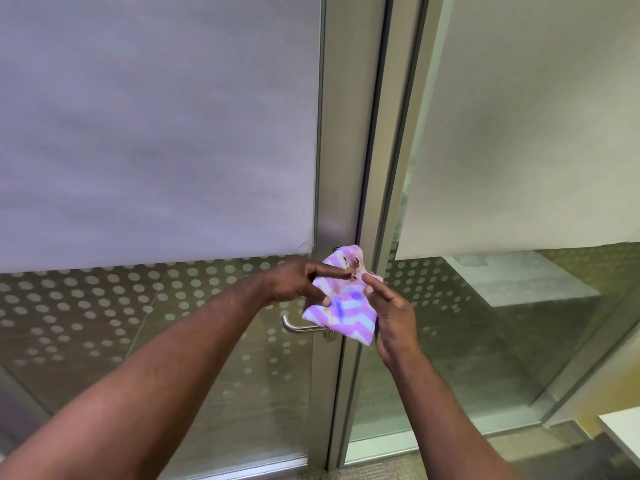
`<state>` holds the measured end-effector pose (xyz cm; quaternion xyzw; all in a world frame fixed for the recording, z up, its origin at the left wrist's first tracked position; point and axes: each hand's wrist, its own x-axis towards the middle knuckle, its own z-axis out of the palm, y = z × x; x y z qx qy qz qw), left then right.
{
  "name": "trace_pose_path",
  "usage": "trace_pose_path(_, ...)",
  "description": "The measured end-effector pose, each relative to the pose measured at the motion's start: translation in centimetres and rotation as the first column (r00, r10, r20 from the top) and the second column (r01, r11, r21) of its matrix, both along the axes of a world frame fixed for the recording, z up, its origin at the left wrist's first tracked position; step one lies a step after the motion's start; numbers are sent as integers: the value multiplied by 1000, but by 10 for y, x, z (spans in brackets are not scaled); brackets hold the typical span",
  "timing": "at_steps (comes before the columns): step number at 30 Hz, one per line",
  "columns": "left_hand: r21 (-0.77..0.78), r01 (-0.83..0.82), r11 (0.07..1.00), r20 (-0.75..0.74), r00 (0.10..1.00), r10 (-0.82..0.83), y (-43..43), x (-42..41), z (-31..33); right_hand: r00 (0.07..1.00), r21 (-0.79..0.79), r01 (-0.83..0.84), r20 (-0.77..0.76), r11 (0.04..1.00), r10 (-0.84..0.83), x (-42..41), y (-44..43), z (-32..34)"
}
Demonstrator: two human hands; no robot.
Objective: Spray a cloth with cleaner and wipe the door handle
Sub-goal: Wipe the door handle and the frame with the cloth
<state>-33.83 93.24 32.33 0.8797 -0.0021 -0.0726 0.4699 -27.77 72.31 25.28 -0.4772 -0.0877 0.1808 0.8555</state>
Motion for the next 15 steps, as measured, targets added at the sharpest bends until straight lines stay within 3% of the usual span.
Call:
trace_pose_path(2,70,-13,997,6,1000,12,1,2,0,993,-12,-89,80,996,89,1,-3,0)
trace_pose_path(5,141,-37,989,38,999,32,0,6,0,957,-150,-189,195,971,216,7,-5,-6)
trace_pose_path(9,258,-26,966,43,999,16,-3,7,2,940,-331,-142,251,933,232,10,-6,-9)
trace_pose_path(15,375,-84,923,107,993,47,-7,6,-4,940,-401,-7,310,916,143,14,-12,-10)
